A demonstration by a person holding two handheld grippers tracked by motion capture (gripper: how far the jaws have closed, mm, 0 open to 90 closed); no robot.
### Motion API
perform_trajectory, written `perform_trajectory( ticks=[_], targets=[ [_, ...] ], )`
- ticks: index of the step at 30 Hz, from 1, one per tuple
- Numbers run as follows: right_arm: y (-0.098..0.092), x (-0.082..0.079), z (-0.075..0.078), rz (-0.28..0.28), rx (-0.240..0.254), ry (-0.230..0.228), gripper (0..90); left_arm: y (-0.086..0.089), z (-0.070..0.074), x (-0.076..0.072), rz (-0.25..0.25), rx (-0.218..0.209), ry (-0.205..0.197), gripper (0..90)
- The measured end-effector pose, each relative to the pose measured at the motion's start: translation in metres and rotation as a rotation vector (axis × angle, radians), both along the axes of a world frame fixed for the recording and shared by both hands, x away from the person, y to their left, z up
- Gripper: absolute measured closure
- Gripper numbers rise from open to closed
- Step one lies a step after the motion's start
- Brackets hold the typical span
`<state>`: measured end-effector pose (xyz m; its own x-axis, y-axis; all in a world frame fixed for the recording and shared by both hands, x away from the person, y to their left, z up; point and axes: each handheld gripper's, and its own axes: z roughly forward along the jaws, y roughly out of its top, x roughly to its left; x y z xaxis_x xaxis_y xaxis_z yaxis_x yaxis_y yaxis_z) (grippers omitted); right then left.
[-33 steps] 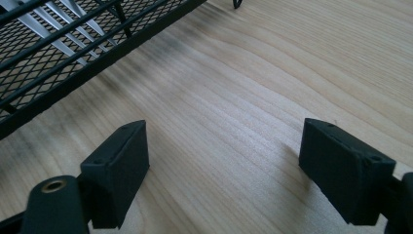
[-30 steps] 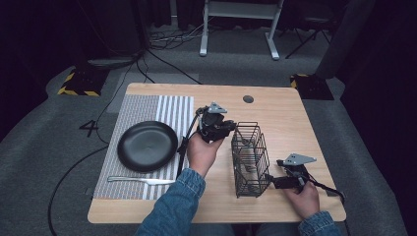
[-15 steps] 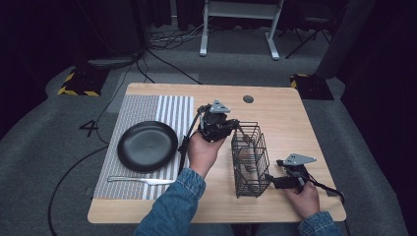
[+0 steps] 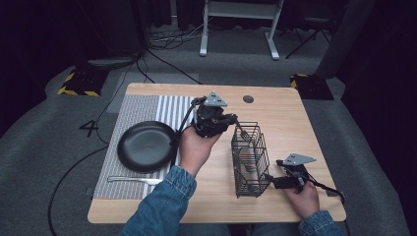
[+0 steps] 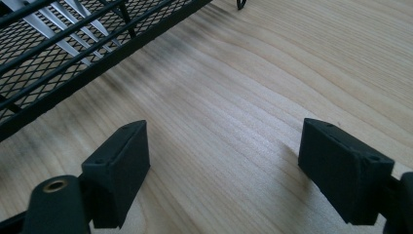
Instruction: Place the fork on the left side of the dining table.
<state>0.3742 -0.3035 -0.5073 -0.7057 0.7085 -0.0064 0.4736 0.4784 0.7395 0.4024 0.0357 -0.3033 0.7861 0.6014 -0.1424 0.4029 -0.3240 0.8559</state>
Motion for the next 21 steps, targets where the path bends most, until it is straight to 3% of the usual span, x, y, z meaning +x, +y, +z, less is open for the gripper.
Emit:
perform_trajectory(
  ticks=[13,21],
  targets=[
    [0.0,0.0,0.0,0.002,0.001,0.001,19.4,0.032,0.023,0.003,0.032,-0.07,-0.001,86.4],
    [0.0,0.0,0.0,0.002,0.0,-0.001,19.5,0.047,0.032,0.008,0.061,-0.081,-0.014,86.4]
  ],
)
